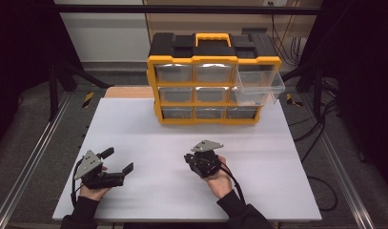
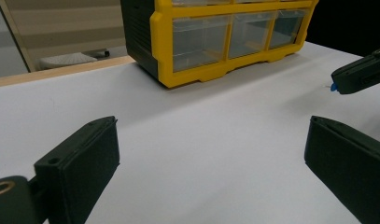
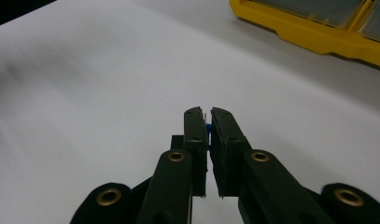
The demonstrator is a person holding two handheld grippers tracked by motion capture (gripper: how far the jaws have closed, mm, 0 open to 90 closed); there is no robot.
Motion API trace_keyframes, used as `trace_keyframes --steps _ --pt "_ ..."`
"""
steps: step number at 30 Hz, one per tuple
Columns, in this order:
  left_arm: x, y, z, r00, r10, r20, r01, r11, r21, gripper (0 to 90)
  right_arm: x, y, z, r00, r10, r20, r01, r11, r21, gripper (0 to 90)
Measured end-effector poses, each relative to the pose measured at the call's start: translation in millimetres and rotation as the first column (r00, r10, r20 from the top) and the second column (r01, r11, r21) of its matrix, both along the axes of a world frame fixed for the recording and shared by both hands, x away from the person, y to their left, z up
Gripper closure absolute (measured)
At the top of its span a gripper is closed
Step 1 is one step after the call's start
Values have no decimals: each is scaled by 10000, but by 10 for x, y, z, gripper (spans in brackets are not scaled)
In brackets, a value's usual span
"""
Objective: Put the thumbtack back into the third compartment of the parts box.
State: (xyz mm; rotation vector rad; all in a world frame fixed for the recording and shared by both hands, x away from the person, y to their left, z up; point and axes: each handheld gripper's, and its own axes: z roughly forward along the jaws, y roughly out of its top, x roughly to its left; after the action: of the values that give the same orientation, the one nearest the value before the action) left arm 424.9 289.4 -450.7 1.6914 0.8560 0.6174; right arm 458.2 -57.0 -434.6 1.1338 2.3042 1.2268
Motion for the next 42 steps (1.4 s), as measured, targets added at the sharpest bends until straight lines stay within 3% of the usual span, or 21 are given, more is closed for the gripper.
trace_keyframes --steps 19,42 --pt "-3 -4 2 10000 -2 5 2 10000 5 29 -41 -251 252 9983 51 582 -73 9992 391 855" --pt "1 -11 0 10000 -34 4 34 10000 81 29 -57 -717 640 9898 -738 1221 595 9914 1165 855"
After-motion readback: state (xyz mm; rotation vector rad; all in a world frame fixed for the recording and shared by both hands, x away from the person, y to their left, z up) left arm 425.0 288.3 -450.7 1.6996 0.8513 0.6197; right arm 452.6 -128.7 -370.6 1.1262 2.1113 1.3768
